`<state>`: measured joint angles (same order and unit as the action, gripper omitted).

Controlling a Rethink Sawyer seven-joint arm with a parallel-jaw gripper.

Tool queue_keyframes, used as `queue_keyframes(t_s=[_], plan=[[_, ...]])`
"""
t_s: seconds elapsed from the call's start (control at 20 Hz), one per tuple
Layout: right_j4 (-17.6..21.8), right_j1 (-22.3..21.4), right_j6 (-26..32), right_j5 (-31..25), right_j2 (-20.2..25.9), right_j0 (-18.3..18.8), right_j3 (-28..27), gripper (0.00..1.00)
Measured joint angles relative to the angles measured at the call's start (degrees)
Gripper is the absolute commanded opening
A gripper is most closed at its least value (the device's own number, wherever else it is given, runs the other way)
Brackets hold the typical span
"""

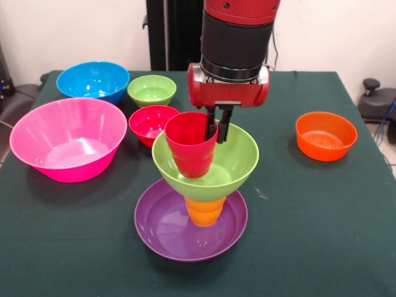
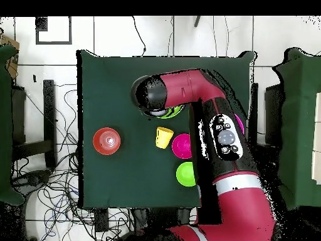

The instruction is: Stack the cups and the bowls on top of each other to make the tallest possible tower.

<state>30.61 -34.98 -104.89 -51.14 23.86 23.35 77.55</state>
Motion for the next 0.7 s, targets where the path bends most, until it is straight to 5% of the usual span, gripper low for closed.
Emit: queue_keyframes(t_s=[0.7], plan=[[0.0, 0.0, 0.0, 0.0, 0.0, -0.6, 0.0, 0.00]])
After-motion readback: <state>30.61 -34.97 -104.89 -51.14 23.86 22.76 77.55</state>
